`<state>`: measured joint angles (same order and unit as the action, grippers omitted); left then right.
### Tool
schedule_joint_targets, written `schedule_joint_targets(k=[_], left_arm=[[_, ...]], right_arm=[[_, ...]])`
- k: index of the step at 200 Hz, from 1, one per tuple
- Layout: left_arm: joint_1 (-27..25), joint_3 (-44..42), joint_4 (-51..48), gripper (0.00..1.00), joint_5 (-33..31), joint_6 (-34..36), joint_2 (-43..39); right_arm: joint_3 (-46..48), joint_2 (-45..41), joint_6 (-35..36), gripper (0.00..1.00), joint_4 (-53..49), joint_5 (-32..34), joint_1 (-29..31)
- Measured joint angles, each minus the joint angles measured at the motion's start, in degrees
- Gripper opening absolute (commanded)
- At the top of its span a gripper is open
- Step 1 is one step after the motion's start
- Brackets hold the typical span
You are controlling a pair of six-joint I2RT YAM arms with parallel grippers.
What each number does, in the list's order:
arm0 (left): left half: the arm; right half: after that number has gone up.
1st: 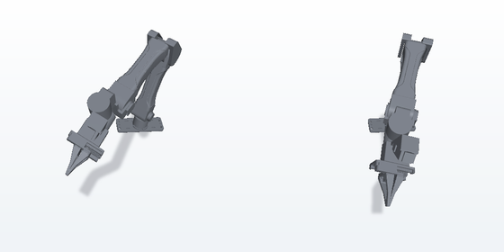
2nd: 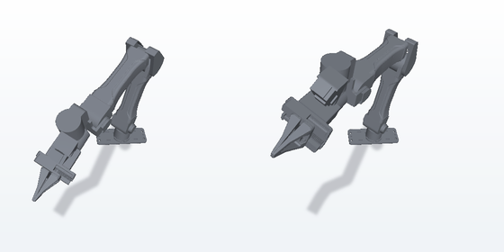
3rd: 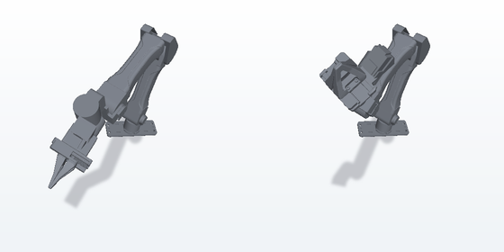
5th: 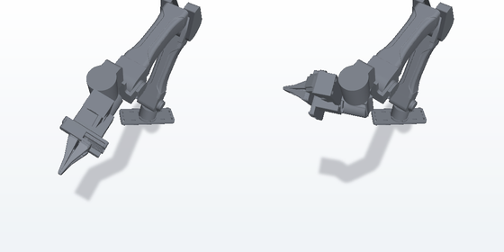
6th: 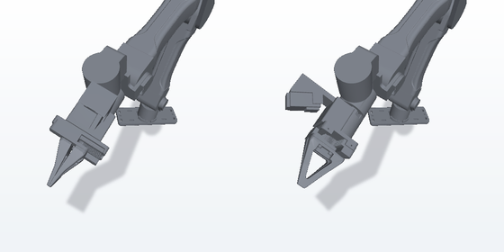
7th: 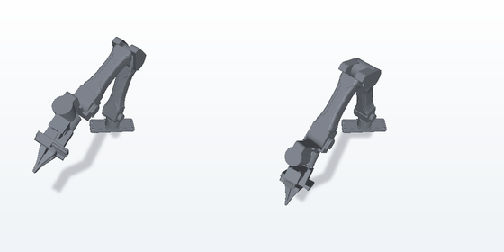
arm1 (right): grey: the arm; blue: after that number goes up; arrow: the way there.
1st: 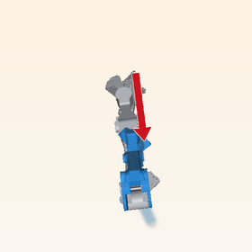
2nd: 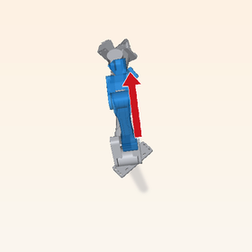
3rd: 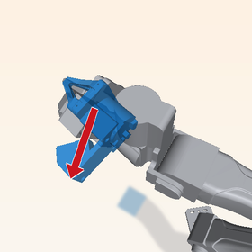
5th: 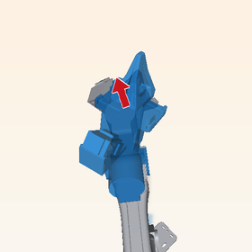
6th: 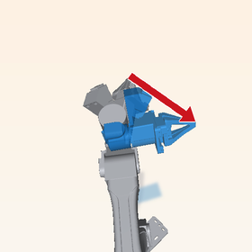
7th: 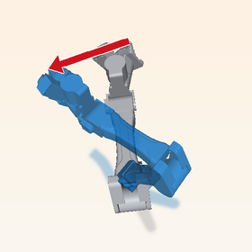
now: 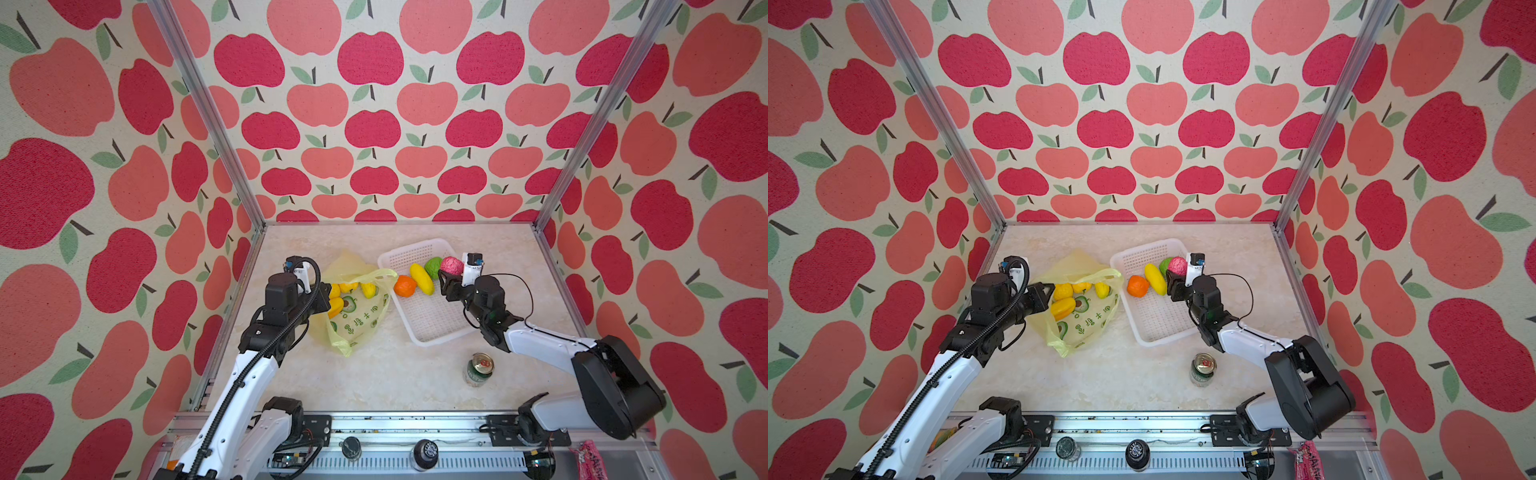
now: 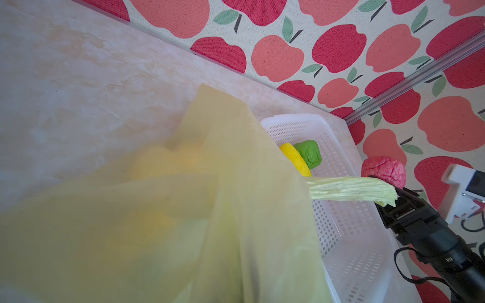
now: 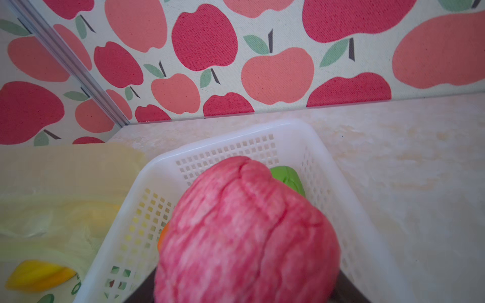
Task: Untie the knot of the plastic bag and take out the fruit
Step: 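Carry the pink fruit with the right gripper into the basket and release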
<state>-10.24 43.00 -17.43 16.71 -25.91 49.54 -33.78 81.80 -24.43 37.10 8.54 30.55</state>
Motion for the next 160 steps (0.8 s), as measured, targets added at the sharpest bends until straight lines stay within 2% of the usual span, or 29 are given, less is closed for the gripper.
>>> schedule_joint_targets(k=[25,45,71,101,116,160], left_arm=[[-0.4,0.0,-0.1,0.0,0.7,-0.2,0.0],[-0.4,0.0,-0.5,0.0,0.7,-0.5,0.0],[-0.3,0.0,-2.1,0.0,-0.3,-4.5,0.0],[0.4,-1.8,-0.4,0.0,-0.4,-8.4,0.1],[0.9,-2.6,0.7,0.0,-0.2,-7.3,1.2],[1.4,-2.4,1.5,0.0,-2.0,2.2,2.8]], right_arm=[[-0.1,3.6,-6.6,0.16,-0.9,-2.7,-4.3],[-0.2,6.4,-9.6,0.15,-0.8,-4.5,-5.5],[-1.4,9.4,-11.0,0.15,-1.8,-6.5,-5.6],[-5.2,9.9,-10.8,0.14,-7.7,-6.7,-6.2],[-6.6,9.5,-10.1,0.15,-10.6,-6.6,-6.6],[-10.2,8.4,-8.8,0.16,-20.2,-4.5,-6.7]])
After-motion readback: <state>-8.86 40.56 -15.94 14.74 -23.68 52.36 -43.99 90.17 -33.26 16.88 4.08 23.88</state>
